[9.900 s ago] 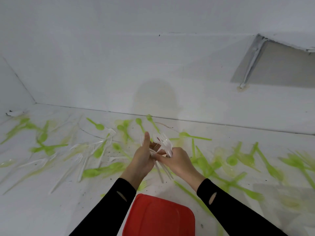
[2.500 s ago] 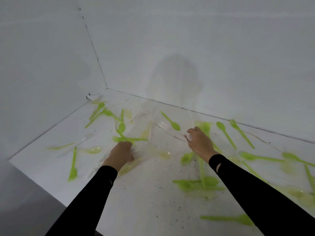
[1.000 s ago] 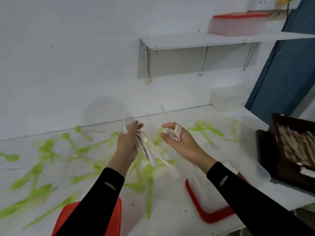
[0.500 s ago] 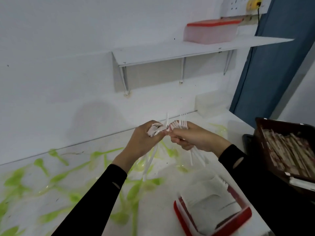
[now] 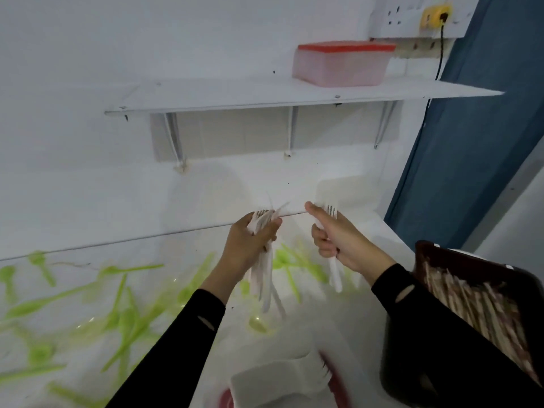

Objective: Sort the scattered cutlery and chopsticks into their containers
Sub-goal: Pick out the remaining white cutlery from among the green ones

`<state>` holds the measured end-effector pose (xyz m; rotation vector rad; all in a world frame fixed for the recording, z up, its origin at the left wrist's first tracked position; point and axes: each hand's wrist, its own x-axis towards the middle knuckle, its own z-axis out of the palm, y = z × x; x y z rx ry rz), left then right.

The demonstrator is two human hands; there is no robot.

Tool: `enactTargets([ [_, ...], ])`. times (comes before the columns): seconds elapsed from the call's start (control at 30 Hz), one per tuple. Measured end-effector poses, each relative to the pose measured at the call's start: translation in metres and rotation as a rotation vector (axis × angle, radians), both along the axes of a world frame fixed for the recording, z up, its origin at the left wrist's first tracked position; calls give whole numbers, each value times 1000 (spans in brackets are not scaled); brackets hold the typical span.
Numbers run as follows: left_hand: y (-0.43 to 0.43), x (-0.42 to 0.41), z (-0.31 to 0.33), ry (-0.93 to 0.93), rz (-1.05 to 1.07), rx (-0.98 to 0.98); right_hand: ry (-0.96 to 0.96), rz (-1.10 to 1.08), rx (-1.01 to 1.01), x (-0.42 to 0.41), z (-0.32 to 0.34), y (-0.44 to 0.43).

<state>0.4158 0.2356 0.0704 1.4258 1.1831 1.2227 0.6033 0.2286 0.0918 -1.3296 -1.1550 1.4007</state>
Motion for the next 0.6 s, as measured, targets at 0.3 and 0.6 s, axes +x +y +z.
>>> enactTargets([
  [0.3, 16, 52, -22, -421, 12, -315, 357, 14, -45, 23, -41, 22],
  [0.6, 21, 60, -49, -435, -75, -405, 355, 47, -64, 23, -68, 31],
])
